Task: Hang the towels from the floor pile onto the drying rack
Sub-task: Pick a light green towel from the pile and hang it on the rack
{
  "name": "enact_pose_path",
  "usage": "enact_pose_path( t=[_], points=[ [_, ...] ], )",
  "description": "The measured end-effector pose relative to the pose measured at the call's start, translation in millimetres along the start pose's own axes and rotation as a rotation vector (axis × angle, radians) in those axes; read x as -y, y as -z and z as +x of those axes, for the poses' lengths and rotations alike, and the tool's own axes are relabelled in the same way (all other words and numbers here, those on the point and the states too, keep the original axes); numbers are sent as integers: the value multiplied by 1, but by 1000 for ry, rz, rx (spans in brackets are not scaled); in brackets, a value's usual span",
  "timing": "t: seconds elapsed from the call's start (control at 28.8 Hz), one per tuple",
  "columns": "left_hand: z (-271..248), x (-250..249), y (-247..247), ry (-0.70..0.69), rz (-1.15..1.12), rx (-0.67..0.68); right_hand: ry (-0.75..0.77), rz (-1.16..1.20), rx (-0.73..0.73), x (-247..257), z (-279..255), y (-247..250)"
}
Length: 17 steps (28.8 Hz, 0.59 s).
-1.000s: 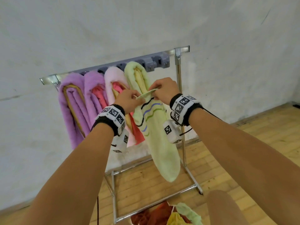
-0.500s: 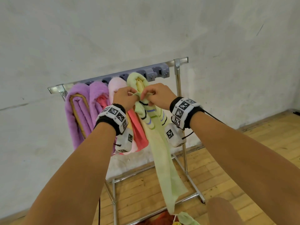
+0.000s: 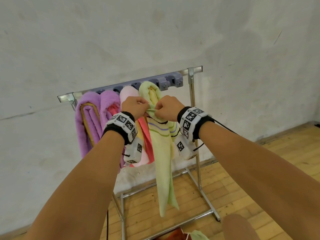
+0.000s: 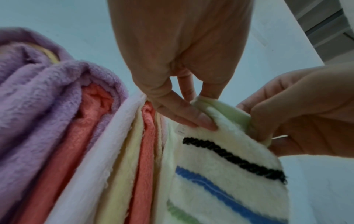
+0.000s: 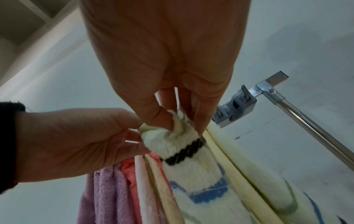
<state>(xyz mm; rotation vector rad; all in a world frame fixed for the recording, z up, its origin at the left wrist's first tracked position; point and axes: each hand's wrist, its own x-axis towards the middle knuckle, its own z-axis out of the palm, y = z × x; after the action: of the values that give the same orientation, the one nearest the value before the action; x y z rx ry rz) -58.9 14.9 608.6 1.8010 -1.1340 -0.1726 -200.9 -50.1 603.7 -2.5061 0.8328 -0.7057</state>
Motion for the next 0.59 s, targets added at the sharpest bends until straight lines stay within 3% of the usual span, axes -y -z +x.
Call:
enact_pose_path(
  t=[0.28,0.59],
  points=[
    [-4,0,4,-3,25,29,-115,118,-32,5,6,-3],
    [-6,3,-1,27,-38,27,-181,160,76,9,6,3]
  ],
)
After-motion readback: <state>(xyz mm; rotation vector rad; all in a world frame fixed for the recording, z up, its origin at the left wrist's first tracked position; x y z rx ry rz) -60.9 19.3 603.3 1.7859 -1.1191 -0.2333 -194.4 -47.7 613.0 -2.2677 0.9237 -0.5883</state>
